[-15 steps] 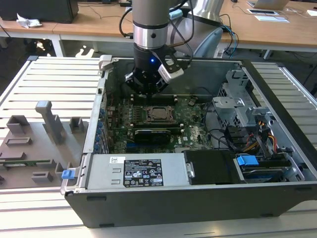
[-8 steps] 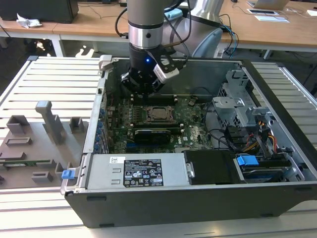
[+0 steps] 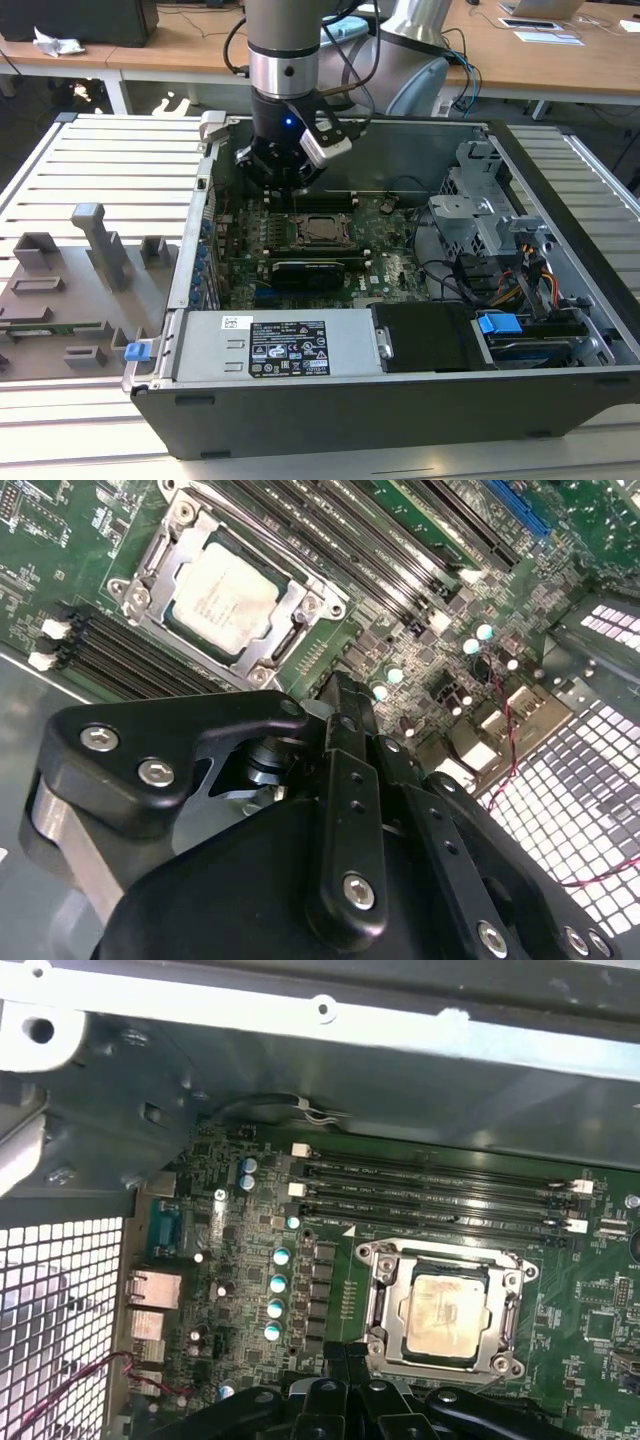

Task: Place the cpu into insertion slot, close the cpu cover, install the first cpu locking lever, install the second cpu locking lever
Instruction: 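Install the first cpu locking lever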

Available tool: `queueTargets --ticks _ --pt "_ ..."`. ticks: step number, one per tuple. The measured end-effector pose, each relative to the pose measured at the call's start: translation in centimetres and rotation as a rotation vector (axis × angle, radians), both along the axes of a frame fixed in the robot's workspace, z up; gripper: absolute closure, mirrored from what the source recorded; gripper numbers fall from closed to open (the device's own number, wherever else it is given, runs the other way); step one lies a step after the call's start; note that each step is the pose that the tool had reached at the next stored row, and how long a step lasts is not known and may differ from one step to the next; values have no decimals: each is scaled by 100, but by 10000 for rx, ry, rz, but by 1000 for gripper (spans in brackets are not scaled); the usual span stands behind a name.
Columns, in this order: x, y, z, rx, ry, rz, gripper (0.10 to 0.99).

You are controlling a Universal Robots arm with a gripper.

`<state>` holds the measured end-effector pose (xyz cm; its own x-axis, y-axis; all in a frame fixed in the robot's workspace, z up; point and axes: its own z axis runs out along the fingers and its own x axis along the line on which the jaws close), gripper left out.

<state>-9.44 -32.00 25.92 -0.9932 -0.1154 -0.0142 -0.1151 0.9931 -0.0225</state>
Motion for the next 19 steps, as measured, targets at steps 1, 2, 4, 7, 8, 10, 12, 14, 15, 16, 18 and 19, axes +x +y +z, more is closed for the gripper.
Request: queueTargets --ticks 1,2,4,7,8,10,12,14,15,16,18,19 --pt "-5 3 0 0 1 0 980" --pt "-13 12 0 1 0 0 980" --pt "-22 43 -1 2 -1 0 980" --pt "-22 143 -1 2 -1 0 980" --pt "-23 216 -1 2 -1 -2 980" --pt "-23 275 -1 1 0 0 980" --pt "-23 330 -1 2 -1 -1 980" --pt "-23 368 -1 1 0 -1 980" --pt "-23 389 -1 2 -1 1 980" --pt "-22 417 -1 1 0 2 980" --pt "5 460 -1 0 -1 13 980" --pt "31 472 -1 0 -1 21 980"
